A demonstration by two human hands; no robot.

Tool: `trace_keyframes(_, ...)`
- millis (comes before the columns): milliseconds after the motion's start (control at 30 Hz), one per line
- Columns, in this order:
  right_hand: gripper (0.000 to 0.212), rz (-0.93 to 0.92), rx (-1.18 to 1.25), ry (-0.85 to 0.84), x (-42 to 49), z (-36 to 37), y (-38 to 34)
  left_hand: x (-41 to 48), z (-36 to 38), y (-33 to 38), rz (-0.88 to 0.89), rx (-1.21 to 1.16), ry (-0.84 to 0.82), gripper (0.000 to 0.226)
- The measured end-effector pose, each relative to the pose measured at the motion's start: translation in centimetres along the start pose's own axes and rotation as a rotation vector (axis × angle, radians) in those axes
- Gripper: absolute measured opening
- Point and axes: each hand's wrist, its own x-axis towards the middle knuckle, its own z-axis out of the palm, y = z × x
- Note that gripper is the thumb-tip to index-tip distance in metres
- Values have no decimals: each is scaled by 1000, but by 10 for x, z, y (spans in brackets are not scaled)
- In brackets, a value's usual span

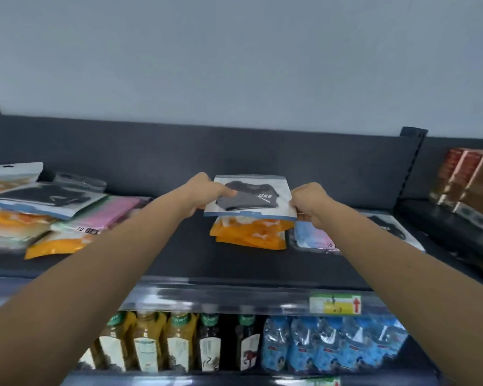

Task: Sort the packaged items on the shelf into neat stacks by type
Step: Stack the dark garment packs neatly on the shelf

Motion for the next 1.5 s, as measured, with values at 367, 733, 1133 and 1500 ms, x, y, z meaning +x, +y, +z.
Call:
trace_keyframes(367, 27, -11, 58, 189, -5, -77, 19, 15, 79, 48, 107, 63, -151, 74)
trace_keyframes(733, 75, 48, -189, 244, 24, -178, 51, 20, 176, 104, 138, 62, -235, 79)
trace_keyframes(1133, 42, 128, -392, 12, 63, -239, 127, 23, 291, 116, -7, 92, -194, 66)
trace_keyframes(1500, 36, -64, -649, -7, 71, -213, 102, 2, 252, 109, -33, 157, -28, 48)
